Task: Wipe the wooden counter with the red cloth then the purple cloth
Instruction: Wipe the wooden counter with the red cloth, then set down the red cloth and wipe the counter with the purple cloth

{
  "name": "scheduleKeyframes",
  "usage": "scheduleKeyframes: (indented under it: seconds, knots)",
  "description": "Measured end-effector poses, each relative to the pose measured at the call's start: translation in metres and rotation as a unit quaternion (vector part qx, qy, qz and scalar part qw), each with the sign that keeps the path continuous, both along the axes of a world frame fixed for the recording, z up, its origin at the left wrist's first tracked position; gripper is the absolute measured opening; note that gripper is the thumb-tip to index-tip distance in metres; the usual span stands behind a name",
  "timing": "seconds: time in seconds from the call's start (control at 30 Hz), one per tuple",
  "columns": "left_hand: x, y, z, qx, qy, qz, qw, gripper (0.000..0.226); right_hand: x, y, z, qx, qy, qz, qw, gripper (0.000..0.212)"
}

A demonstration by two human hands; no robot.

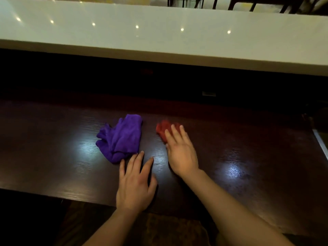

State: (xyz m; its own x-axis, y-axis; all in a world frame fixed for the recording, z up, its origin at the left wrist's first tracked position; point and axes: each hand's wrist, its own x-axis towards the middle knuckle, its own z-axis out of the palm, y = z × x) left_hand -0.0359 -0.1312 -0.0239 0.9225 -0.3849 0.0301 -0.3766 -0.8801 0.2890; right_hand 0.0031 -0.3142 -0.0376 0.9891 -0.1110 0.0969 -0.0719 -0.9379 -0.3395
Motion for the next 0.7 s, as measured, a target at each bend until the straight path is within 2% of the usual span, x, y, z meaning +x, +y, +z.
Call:
scheduleKeyframes:
  seconds: [0.07,0.13,0.2,0.33,0.5,0.63,0.7]
  knots:
    - [0.0,0.001,-0.003,-0.003,-0.002,-0.002,1.0,0.051,-0.038,0.006,-0.004,-0.001,-0.017,0.114,0.993,0.056]
    - [0.0,0.002,-0.006,-0.011,-0.006,-0.004,1.0,0.049,-0.056,-0.004,-0.006,-0.012,-0.007,0.182,0.983,0.053]
    - [0.0,0.003,-0.01,-0.031,-0.017,-0.003,0.999,0.046,-0.032,-0.019,-0.006,-0.018,-0.034,0.165,0.985,0.049]
    - [0.0,0.001,-0.011,-0.037,-0.027,-0.003,0.999,0.045,0.059,-0.017,0.002,-0.008,-0.015,0.041,0.999,0.051]
    - [0.001,0.002,-0.009,-0.023,-0.019,-0.003,1.0,0.045,0.134,0.014,0.003,-0.021,0.004,0.082,0.996,0.051]
    - [0.001,0.003,-0.009,-0.031,-0.028,0.001,0.999,0.045,0.145,0.015,0.016,-0.063,0.054,0.127,0.988,0.057]
    - [-0.001,0.003,-0.011,-0.048,-0.042,0.0,0.998,0.044,0.129,0.016,0.027,-0.084,0.01,0.128,0.988,0.06]
